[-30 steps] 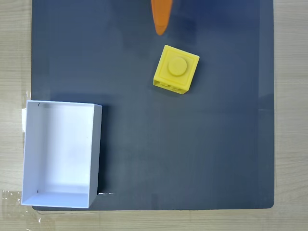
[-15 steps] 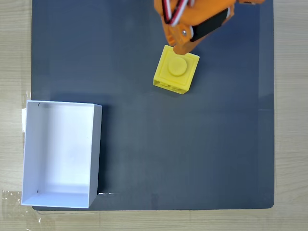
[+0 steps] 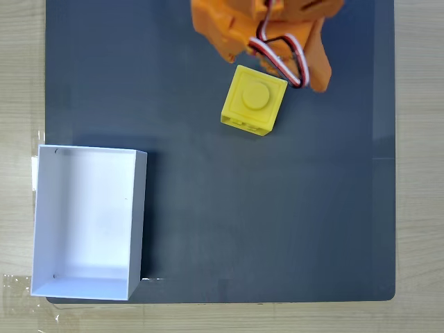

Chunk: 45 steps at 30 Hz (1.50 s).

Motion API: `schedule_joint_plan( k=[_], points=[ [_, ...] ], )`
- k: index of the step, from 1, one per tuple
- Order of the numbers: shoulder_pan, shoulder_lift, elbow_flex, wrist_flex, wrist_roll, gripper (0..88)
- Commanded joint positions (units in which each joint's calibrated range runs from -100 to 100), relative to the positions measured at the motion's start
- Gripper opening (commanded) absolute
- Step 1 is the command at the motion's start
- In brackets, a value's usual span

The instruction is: Grasp a yellow block and put it in the box

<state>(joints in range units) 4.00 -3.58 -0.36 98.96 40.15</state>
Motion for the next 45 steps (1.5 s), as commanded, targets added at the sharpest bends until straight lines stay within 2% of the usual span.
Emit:
schedule_joint_plan(
  k=[1, 10, 18, 28, 30, 34, 37, 45],
  points=[
    [2.23, 1.8, -0.32, 0.43, 3.45, 43.4],
    [2.56, 11.46, -3.66, -0.44, 3.77, 43.4],
    [2.06, 17.31, -2.94, -8.56, 3.71, 43.4],
    [-1.39, 20.02, -2.76, -8.91, 3.71, 42.9],
    [-1.82, 20.02, -2.76, -8.91, 3.71, 39.4],
    [-1.9, 20.11, -2.76, -9.0, 3.66, 25.3],
    [-1.9, 20.11, -2.76, -10.13, 3.71, 18.4],
    [-2.07, 17.4, -5.56, -10.83, 3.71, 17.0]
  ],
)
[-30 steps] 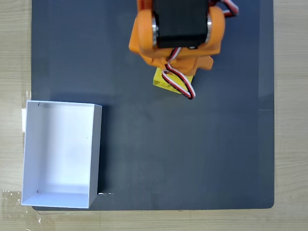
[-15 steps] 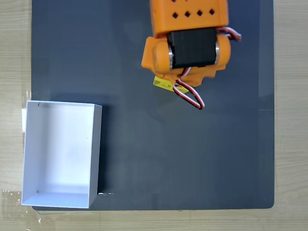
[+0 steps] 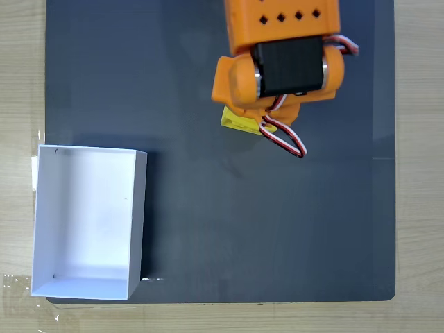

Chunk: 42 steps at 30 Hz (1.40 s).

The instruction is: Grasp a yellow block and put it in the box

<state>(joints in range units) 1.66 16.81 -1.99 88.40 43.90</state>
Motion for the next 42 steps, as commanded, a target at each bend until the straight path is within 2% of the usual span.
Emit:
schedule_joint_plan(
  k=[1, 6, 12, 20, 29, 36, 42],
  points=[
    [-0.23, -4.02, -4.75, -0.36, -0.04, 17.0],
    [-1.16, -10.12, -8.91, -3.67, -0.09, 17.0],
    [0.44, -20.63, -7.19, -19.73, -0.67, 16.4],
    [8.69, -28.59, 0.31, -37.18, -11.53, 17.0],
    [20.73, -29.95, 3.84, -40.67, -24.43, 17.0],
    [25.95, -25.88, 3.39, -40.67, -29.84, 17.0],
    [29.23, -18.42, 3.39, -45.47, -31.73, 17.0]
  ],
)
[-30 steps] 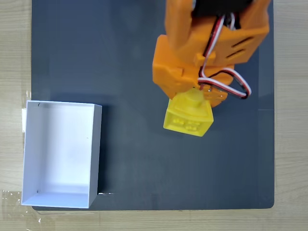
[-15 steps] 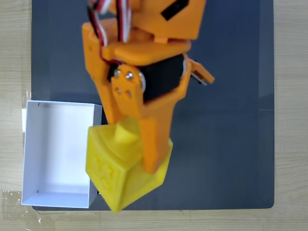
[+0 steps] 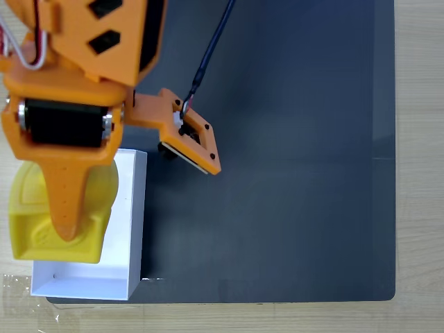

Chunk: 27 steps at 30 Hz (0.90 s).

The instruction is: Grasp a yellow block and put it in the box

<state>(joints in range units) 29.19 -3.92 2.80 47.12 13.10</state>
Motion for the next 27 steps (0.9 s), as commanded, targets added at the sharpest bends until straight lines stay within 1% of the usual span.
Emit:
schedule_joint_plan(
  k=[1, 7, 23, 25, 27],
  points=[
    [1.95, 3.66, -1.4, -5.67, -1.09, 17.0],
    [1.87, 10.19, -1.49, -10.47, -1.09, 16.7],
    [2.12, 23.58, -9.9, -10.21, -1.09, 17.1],
    [2.12, 23.66, -10.08, -9.78, -1.09, 19.1],
    [2.12, 23.66, -9.9, -9.69, -1.09, 24.8]
  ],
)
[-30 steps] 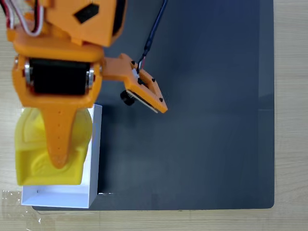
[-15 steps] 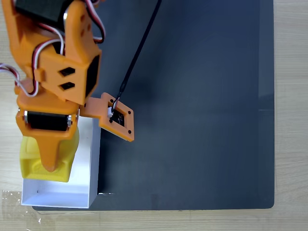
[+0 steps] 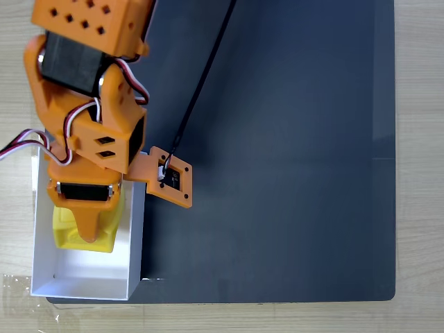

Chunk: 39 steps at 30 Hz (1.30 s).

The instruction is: Grasp a yellow block and put it in the box

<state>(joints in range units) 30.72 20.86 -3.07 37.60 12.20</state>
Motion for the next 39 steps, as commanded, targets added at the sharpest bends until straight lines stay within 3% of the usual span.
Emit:
schedule_joint_plan(
  k=[1, 5, 19, 22, 30, 39],
  points=[
    [0.5, -1.11, -3.94, -0.08, -0.14, 28.3],
    [0.34, -1.2, -4.03, -0.08, 0.02, 37.4],
    [-3.96, -15.86, -3.31, 2.54, -1.5, 37.6],
    [-6.31, -23.74, -3.31, 7.77, -4.18, 32.0],
    [-12.29, -42.81, -2.4, 20.25, -7.8, 1.1],
    [-21.21, -66.45, 16.32, 28.02, -7.27, 1.4]
  ],
)
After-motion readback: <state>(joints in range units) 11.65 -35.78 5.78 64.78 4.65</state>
